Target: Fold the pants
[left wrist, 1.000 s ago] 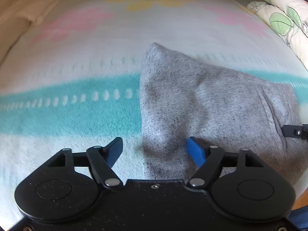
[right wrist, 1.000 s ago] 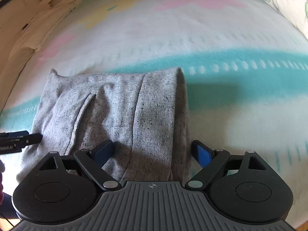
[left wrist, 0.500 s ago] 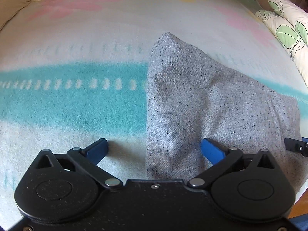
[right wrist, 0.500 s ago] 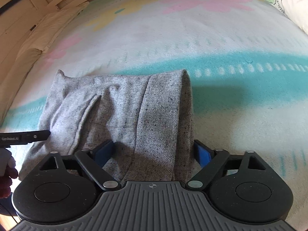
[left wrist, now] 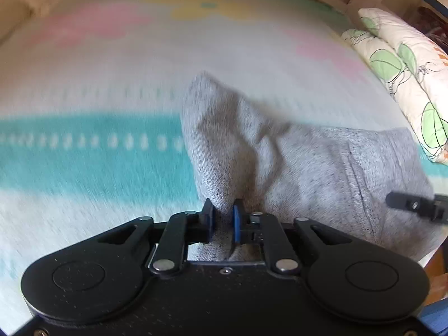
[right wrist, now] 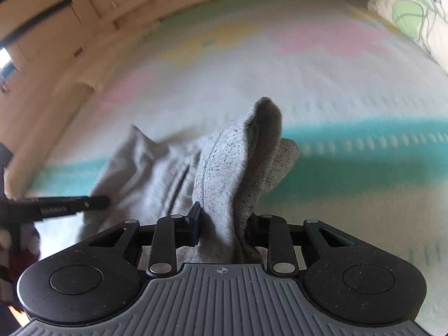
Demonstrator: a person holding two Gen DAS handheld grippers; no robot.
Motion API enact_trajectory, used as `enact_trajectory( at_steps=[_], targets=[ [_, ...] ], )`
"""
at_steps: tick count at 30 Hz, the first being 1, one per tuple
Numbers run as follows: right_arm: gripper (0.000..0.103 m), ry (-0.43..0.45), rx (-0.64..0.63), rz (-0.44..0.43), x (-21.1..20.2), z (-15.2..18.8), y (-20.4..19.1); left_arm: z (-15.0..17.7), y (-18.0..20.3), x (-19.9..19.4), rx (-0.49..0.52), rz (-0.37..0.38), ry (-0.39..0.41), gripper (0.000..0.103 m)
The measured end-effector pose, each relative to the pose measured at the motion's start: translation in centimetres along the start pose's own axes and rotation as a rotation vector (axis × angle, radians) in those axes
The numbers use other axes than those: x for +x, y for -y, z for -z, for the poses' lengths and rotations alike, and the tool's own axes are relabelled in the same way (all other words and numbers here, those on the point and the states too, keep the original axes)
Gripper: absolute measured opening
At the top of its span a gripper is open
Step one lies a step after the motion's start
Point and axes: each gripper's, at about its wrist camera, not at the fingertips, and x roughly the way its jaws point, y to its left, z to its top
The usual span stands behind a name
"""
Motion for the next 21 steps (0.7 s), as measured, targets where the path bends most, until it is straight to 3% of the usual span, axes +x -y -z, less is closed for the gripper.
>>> enact_trajectory(
  at_steps=[4, 13, 15, 16, 19, 21],
  targets=[
    [0.026, 0.058, -0.026, -0.031, -0.1, -2.2, -2.2, -1.0, 0.1, -1.7, 0.009, 0.017, 0.068, 0.013],
    [0.027, 0.162, -0.009, -0.12, 3.9, -9.0, -5.8, -7.4, -3.7, -4.1, -0.058, -0.106, 0.232, 0.012],
    [0.041, 0.161, 0.018, -0.036, 6.1, -10.3, -5.7, -9.1, -4.0, -3.7, -0.01, -0.166, 0.25, 0.018],
    [0.042, 0.145, 0.041, 0.047, 7.4, -10.5, -5.5, -9.7, -4.2, -2.9, 0.012, -0.237, 0.237, 0.032],
    [0.041, 0.105, 0.064, 0.192, 9.9, -10.3, -5.3, -9.9, -5.7, -0.6, 0.014, -0.423, 0.191, 0.03],
    [0.041, 0.09, 0.051, 0.174, 10.1, -10.1, -5.9, -9.4, -6.6, -0.2, -0.038, -0.414, 0.162, 0.03]
  ],
)
